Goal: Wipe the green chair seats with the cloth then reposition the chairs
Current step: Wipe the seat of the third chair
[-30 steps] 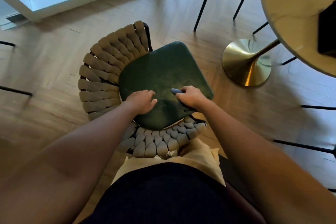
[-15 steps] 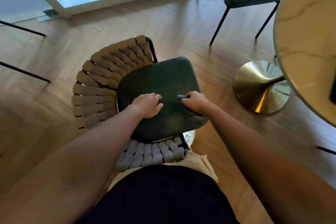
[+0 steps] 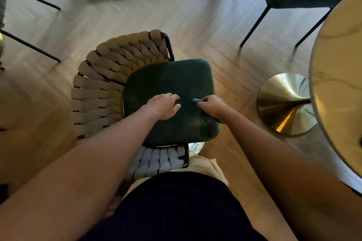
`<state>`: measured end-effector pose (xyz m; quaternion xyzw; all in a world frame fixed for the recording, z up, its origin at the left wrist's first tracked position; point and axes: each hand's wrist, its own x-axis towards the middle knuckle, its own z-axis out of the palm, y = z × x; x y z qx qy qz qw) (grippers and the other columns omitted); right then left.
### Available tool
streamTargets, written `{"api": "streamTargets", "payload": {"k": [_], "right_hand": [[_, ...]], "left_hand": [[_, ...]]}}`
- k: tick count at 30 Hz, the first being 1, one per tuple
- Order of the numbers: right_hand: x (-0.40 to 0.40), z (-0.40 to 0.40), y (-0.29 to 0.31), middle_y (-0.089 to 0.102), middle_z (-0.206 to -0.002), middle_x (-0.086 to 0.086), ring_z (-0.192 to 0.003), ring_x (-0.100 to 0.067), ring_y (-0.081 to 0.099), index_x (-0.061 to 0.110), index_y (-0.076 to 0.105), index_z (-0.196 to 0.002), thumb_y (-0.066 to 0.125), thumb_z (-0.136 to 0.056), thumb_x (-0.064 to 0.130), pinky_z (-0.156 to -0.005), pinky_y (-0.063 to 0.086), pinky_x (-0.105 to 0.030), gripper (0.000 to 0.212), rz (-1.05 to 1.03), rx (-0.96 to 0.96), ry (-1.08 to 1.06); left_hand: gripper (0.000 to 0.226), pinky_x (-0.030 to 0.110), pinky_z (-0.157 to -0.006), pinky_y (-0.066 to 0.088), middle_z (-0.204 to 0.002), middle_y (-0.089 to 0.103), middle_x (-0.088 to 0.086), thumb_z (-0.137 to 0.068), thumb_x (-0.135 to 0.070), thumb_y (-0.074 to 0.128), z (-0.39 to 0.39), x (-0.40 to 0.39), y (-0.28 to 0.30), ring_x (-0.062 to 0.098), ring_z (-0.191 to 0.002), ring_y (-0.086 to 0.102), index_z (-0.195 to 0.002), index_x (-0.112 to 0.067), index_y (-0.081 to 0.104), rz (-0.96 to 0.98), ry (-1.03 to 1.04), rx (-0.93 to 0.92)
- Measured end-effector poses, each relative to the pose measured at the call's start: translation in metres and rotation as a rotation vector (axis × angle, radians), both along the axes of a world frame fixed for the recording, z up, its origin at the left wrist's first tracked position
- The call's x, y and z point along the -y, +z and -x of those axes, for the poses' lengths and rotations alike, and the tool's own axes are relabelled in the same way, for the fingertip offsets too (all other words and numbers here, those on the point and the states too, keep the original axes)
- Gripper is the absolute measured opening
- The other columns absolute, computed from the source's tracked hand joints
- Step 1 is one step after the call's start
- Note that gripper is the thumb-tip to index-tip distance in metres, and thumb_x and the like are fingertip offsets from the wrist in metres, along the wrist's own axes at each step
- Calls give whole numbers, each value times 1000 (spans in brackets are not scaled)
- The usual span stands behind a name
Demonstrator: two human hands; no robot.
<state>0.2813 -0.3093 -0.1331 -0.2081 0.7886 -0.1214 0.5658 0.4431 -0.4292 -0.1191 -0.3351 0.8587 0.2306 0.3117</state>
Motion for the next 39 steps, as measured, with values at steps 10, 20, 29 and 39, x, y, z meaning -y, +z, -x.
{"api": "streamTargets", "payload": {"k": [10, 20, 29, 39], "right_hand": [[10, -3, 7, 67, -104, -7, -95, -20, 68, 13, 66, -119, 52, -101, 32, -91, 59, -40, 30, 22, -38, 3], [-12, -17, 24, 67, -102, -3, -89, -15, 68, 19, 66, -116, 55, -99, 38, -69, 54, -26, 27, 51, -128, -80], [-44, 9, 28, 68, -100, -6, -83, -20, 72, 19, 64, -117, 56, -100, 34, -83, 63, -40, 24, 80, -62, -167], [-132, 93, 37, 67, -96, -13, -72, -20, 69, 13, 61, -118, 57, -100, 21, -51, 54, -24, 20, 119, 52, -273]], "left_hand": [[50, 43, -107, 47, -151, 49, 2, -105, -43, 47, -14, 9, -7, 23, -135, 50, -151, -24, 42, -28, 39, -14], [51, 44, -104, 46, -150, 49, 2, -104, -46, 45, -16, 14, -9, 24, -134, 50, -151, -26, 42, -95, -123, -84], [52, 44, -100, 50, -146, 51, 3, -104, -46, 48, 18, -10, -9, 23, -130, 54, -151, -25, 42, -119, -182, -109], [51, 50, -105, 47, -146, 52, 6, -106, -44, 44, 116, -92, 6, 27, -130, 53, -150, -20, 43, -102, -194, -114]]}}
